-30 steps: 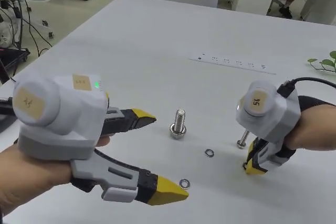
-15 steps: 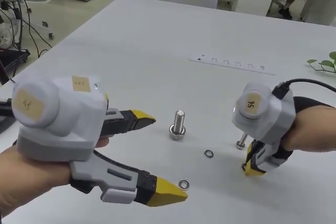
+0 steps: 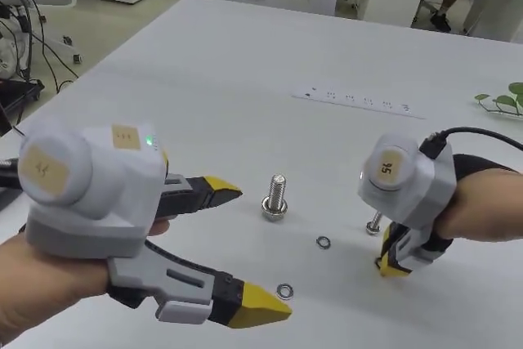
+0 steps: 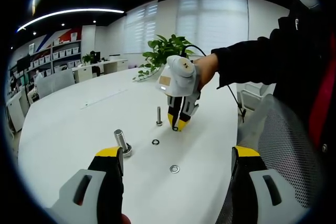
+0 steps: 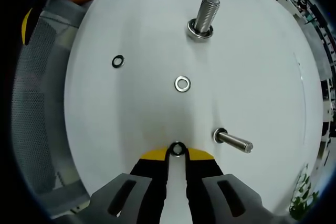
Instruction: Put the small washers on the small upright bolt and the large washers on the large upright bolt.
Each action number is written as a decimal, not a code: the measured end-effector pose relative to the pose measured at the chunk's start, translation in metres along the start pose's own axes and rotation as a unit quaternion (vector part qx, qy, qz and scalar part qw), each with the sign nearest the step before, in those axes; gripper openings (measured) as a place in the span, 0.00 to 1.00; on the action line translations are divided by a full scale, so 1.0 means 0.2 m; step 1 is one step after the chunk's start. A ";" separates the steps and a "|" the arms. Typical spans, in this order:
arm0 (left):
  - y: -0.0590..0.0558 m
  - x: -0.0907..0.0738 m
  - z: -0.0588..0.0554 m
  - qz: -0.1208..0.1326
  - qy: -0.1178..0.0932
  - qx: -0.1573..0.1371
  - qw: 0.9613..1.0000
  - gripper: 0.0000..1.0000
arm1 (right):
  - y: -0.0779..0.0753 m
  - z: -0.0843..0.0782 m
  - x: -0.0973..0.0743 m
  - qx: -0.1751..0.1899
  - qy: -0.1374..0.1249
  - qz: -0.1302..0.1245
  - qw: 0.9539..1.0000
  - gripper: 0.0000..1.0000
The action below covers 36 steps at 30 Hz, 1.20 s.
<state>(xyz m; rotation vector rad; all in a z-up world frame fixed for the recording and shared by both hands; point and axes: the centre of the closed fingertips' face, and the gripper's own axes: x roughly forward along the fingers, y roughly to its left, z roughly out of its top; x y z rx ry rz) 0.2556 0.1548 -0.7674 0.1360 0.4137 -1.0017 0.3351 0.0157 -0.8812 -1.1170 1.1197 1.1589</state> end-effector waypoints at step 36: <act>-0.02 0.00 0.00 -0.005 0.004 0.005 1.000 0.84 | 0.00 0.00 -0.01 0.017 -0.014 -0.015 1.000 0.13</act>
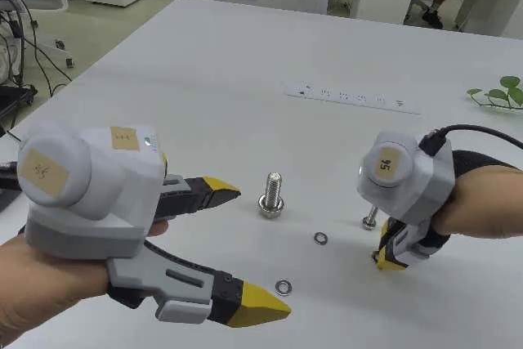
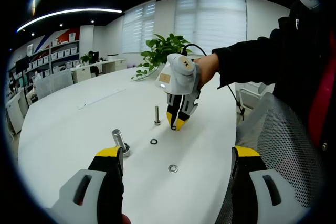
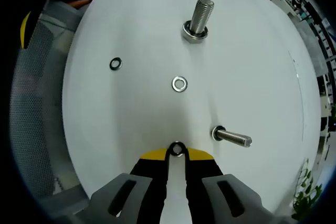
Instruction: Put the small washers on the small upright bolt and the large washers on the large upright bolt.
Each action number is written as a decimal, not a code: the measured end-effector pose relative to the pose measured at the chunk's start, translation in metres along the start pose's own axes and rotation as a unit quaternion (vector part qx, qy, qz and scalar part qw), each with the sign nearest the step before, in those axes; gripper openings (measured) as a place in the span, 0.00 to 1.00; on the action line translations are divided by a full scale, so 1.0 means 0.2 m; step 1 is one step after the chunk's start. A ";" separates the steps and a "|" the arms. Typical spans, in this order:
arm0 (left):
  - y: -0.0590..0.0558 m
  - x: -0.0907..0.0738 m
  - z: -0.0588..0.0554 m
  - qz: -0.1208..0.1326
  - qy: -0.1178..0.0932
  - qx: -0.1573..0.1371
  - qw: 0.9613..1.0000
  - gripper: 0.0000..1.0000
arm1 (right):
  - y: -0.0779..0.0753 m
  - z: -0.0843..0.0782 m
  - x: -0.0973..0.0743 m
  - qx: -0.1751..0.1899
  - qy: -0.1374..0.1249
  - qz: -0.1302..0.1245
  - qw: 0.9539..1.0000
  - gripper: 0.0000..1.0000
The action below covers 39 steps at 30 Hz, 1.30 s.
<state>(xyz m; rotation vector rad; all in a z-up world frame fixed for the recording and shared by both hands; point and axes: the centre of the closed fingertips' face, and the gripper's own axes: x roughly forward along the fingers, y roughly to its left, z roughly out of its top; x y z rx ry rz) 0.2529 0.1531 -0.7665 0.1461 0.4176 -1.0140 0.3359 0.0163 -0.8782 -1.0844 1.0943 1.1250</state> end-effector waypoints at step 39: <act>0.01 0.01 -0.01 0.000 -0.002 0.001 1.000 0.84 | -0.01 -0.06 -0.19 0.025 -0.015 -0.009 1.000 0.13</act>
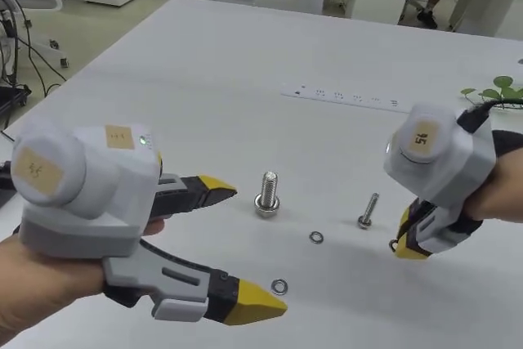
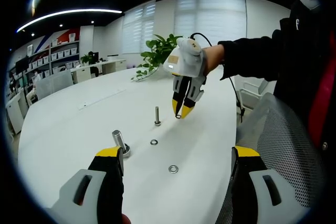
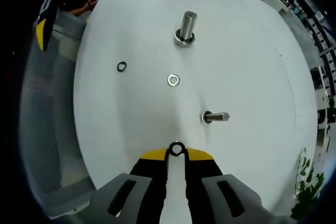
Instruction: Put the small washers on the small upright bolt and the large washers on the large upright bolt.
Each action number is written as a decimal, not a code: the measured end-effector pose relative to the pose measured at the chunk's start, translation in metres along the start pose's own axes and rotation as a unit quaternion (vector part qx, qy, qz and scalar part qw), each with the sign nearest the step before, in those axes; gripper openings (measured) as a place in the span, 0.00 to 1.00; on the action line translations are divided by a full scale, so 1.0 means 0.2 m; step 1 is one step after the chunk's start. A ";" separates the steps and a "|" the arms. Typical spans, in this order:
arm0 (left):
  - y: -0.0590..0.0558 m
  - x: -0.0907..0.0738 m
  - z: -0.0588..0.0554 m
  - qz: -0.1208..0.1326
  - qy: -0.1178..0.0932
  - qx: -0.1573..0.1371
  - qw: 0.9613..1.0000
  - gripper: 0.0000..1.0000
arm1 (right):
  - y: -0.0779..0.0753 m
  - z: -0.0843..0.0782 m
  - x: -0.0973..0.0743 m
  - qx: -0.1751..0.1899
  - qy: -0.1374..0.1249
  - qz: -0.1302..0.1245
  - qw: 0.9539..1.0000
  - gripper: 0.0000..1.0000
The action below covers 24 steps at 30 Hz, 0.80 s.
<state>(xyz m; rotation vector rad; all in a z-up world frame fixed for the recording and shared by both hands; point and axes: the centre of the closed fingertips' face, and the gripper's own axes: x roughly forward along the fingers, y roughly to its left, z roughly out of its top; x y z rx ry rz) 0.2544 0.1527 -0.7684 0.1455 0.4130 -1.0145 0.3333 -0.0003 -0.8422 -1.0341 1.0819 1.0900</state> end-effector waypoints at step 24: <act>0.01 0.00 0.00 0.002 -0.002 -0.001 1.000 0.84 | -0.11 0.08 -0.20 0.003 -0.032 -0.024 0.999 0.13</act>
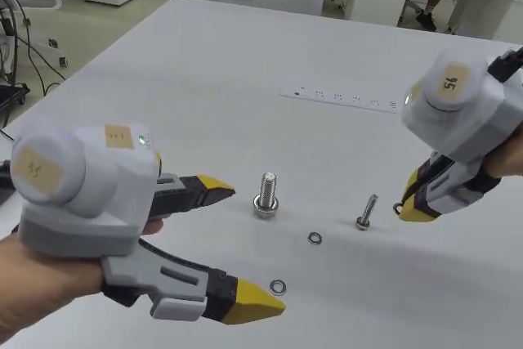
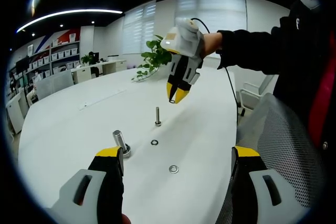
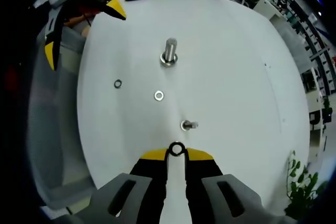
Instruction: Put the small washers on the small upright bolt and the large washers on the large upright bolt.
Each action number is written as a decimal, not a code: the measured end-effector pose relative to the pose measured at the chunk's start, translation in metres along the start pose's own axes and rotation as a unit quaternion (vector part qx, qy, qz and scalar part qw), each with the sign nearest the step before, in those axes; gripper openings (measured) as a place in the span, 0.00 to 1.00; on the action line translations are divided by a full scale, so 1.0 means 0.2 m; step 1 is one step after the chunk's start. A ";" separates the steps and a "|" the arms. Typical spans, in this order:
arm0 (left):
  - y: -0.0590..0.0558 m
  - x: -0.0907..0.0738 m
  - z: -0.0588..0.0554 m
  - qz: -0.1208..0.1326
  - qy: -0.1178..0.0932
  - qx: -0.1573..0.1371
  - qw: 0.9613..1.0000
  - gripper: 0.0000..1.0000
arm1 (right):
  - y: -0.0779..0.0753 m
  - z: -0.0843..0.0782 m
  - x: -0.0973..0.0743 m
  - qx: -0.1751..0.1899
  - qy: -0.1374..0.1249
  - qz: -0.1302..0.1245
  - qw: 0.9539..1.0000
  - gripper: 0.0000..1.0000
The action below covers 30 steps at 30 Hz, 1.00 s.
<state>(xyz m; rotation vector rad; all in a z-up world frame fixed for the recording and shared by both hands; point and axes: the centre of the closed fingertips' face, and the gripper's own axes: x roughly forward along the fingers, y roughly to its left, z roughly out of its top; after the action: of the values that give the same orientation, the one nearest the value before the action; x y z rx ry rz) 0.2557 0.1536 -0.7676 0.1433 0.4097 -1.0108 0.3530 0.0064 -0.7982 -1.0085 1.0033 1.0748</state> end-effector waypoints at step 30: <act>0.02 -0.01 0.00 0.011 -0.003 -0.004 1.000 0.84 | -0.12 0.10 0.09 -0.025 0.011 0.036 0.999 0.13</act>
<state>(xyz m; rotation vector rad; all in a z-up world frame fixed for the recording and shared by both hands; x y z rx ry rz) 0.2574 0.1571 -0.7663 0.1360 0.4057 -0.9881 0.3826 0.0244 -0.8077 -1.0331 1.0415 1.1555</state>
